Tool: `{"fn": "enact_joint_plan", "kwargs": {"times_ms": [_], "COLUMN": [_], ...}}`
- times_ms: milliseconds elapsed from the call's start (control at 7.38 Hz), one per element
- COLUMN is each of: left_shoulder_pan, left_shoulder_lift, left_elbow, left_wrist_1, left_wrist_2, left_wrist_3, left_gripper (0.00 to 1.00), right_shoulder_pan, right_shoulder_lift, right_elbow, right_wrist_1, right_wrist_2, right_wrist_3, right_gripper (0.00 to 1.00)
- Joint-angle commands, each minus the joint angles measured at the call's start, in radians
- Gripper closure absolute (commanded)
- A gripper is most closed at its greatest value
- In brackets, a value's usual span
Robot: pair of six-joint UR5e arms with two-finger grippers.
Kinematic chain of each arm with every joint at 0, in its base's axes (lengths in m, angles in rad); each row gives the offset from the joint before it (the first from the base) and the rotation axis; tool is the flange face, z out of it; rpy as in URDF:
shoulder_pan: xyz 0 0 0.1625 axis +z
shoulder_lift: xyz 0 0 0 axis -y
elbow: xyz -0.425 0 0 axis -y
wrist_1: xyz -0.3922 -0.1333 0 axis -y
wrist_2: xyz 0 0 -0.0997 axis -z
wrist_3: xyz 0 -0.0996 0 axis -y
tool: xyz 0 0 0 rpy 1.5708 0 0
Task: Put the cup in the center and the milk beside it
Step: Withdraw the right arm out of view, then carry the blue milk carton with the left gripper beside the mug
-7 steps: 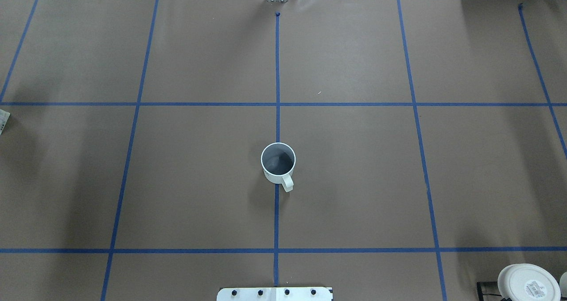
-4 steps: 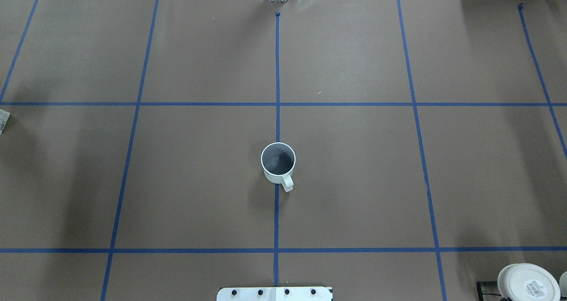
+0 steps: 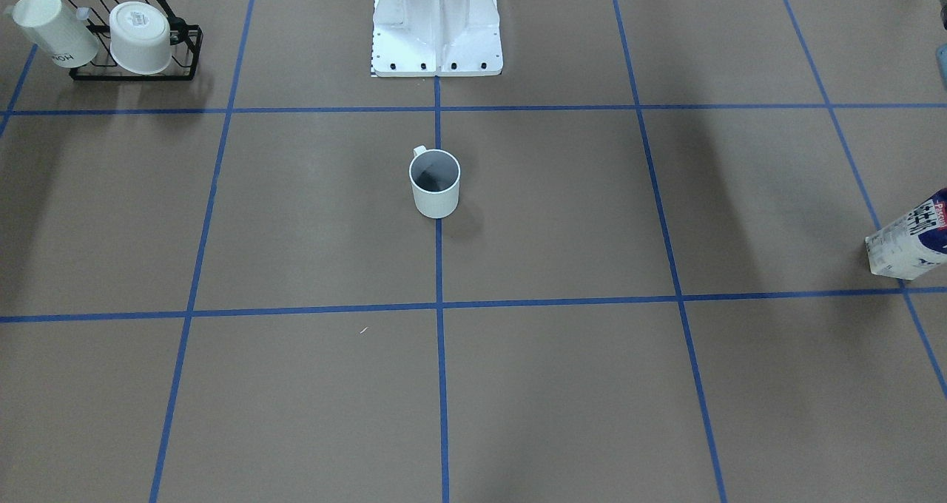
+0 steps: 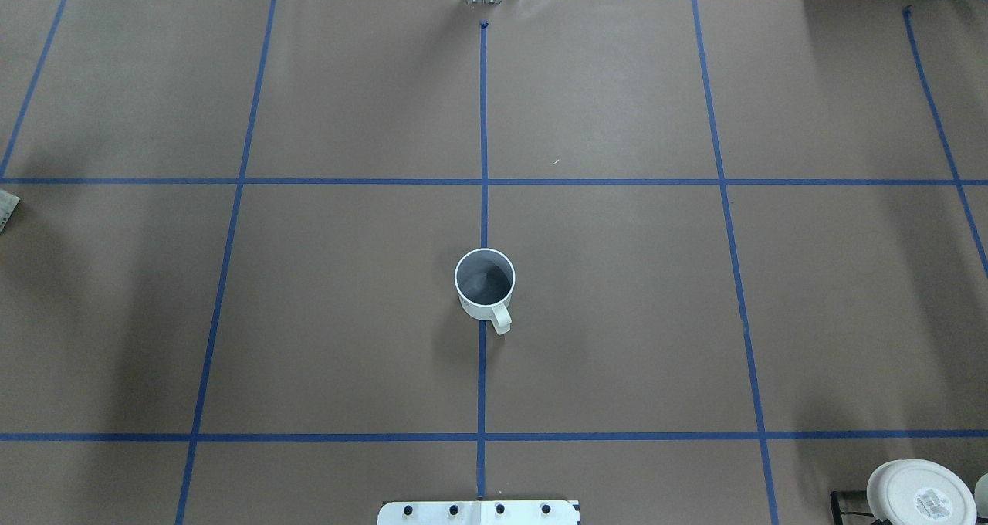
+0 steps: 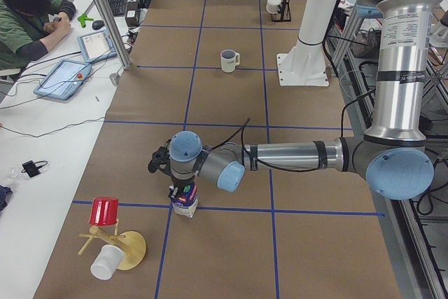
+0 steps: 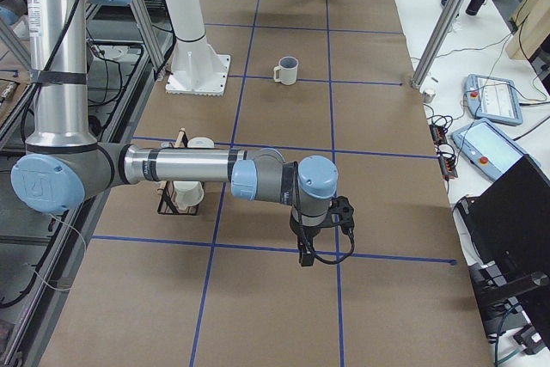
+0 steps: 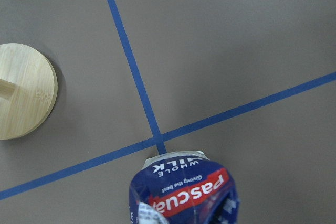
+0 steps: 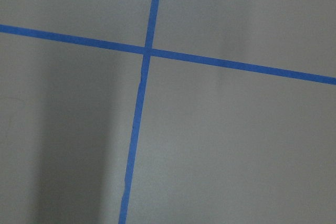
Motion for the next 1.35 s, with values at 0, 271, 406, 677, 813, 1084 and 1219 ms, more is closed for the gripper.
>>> {"fn": "enact_joint_plan", "kwargs": {"times_ms": [0, 271, 406, 677, 813, 1084, 1219], "left_shoulder_pan": [0.0, 0.012, 0.093, 0.286, 0.356, 0.47, 0.541], "left_shoulder_lift": [0.008, 0.0, -0.004, -0.044, -0.108, -0.274, -0.36], "left_elbow": [-0.077, -0.175, -0.236, -0.356, -0.364, -0.427, -0.446], "left_wrist_1": [0.017, 0.017, 0.022, 0.027, 0.043, 0.278, 0.378], "left_wrist_2": [-0.015, -0.049, -0.034, 0.044, 0.074, 0.162, 0.221], "left_wrist_3": [-0.076, -0.273, -0.397, -0.714, -0.816, -0.88, -0.935], "left_gripper": [1.0, 1.0, 1.0, 1.0, 1.0, 1.0, 1.0], "right_shoulder_pan": [0.0, 0.0, 0.0, 0.0, 0.0, 0.0, 0.0], "right_shoulder_lift": [0.0, 0.0, 0.0, 0.0, 0.0, -0.001, -0.003], "right_elbow": [-0.001, -0.002, -0.004, -0.009, -0.01, -0.016, -0.016], "right_wrist_1": [0.0, -0.002, -0.002, -0.002, 0.0, -0.002, -0.002], "right_wrist_2": [0.001, 0.001, 0.001, 0.001, -0.001, 0.001, 0.001], "right_wrist_3": [0.0, 0.0, 0.0, 0.0, 0.0, 0.0, 0.0], "right_gripper": [0.0, 0.0, 0.0, 0.0, 0.0, 0.0, 0.0]}}
